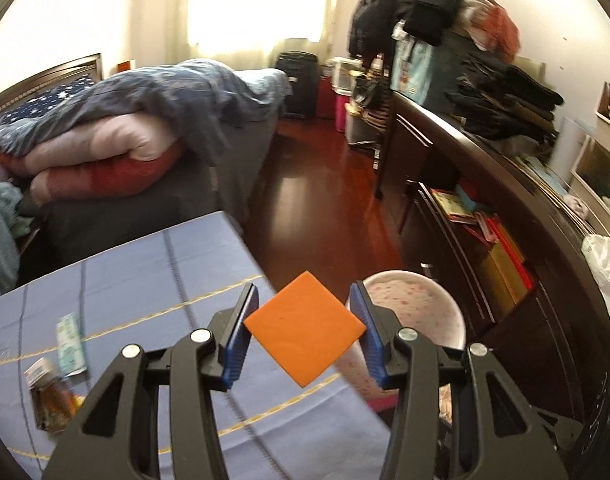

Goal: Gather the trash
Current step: 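Carry the sticky note and tissue over the wastebasket with both tools, then open both tools to drop the sticky note and tissue into the basket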

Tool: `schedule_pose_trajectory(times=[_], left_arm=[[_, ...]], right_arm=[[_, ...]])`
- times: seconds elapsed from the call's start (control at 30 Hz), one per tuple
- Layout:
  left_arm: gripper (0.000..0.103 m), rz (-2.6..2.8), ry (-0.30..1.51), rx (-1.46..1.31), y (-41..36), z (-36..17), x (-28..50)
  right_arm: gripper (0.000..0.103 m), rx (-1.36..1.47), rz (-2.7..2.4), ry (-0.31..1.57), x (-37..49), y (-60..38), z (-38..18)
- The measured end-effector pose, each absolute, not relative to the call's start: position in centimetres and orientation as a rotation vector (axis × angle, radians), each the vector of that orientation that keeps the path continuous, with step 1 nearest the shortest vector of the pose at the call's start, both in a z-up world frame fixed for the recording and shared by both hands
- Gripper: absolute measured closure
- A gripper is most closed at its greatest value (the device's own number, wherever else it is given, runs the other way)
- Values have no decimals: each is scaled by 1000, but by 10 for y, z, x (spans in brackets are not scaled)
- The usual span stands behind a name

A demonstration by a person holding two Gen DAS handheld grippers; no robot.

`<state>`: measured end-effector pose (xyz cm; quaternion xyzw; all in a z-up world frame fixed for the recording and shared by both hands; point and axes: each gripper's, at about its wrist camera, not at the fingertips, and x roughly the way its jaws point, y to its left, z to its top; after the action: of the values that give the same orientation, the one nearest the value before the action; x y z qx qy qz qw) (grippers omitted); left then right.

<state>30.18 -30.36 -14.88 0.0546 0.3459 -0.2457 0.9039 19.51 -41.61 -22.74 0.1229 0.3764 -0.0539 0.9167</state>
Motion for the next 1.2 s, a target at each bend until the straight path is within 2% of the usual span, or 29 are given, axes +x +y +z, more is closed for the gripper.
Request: schedule_pose_trajectory(times=[0.4, 0.7, 0.8, 0.83, 0.97, 1.0, 1.07, 1.2], left_arm=[[55, -657, 760, 155, -387, -170, 317], [55, -713, 823, 173, -440, -206, 345], [54, -728, 838, 168, -451, -215, 355], [50, -735, 843, 165, -453, -217, 357], [33, -758, 845, 136, -460, -221, 366], [30, -767, 841, 132, -460, -220, 367], [21, -774, 826, 125, -458, -216, 368], [16, -746, 766, 131, -444, -203, 366]], right_arm=[[77, 335, -261, 761, 203, -488, -239], [77, 387, -316, 759, 232, -524, -267], [77, 391, -322, 753, 243, -533, -278], [76, 392, -323, 747, 247, -536, -283], [66, 383, -340, 713, 261, -543, -297], [56, 384, -342, 706, 263, -544, -300], [46, 394, -355, 701, 266, -547, -304], [38, 393, -359, 700, 266, -546, -303]])
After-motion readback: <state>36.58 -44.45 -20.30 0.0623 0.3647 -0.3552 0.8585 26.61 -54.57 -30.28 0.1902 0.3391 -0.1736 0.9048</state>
